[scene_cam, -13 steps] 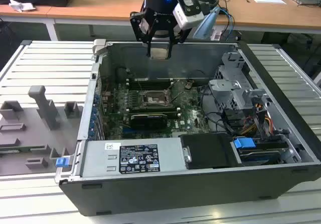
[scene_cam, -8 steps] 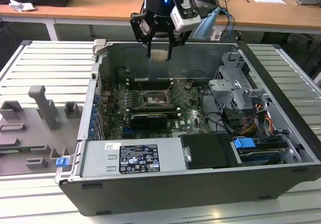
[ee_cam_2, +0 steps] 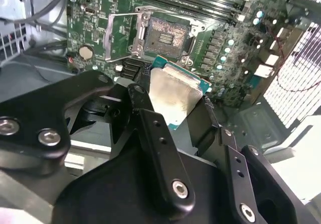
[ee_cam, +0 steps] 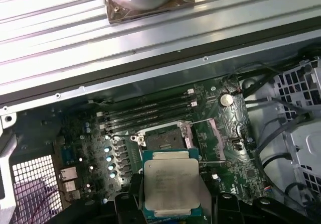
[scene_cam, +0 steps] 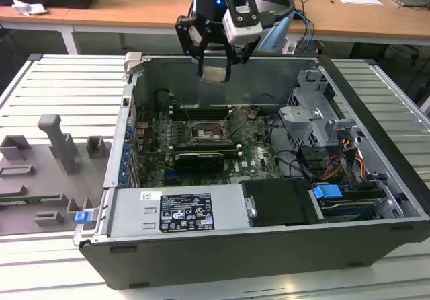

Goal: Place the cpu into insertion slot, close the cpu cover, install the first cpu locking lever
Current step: 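Place the cpu into insertion slot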

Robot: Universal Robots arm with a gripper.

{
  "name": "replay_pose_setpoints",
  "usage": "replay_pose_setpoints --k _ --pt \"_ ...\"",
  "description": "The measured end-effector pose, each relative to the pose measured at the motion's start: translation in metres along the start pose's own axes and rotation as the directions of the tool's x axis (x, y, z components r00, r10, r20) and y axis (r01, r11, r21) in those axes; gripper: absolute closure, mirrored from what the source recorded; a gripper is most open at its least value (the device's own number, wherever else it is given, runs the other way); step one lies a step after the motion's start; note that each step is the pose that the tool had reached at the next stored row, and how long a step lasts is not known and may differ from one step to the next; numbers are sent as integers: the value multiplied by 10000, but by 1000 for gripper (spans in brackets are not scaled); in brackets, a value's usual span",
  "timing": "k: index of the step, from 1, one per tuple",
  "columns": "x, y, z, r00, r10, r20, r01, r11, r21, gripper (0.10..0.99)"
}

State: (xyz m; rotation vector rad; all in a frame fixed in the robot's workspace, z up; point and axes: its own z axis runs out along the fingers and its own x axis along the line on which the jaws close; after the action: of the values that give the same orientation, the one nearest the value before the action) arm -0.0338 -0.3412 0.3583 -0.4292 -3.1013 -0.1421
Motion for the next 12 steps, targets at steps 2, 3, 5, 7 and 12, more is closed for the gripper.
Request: replay_pose_setpoints --k 2,3,5,7,12 --pt "0 0 5 9985 543 48 -543 9985 -13 553" --pt "0 0 7 9979 652 58 -651 9979 -16 553" --pt "0 -1 11 9972 749 66 -749 9972 -18 553" --pt "0 -1 15 9962 868 77 -868 9962 -21 553" --pt "0 -2 18 9948 1017 90 -1017 9948 -25 553"
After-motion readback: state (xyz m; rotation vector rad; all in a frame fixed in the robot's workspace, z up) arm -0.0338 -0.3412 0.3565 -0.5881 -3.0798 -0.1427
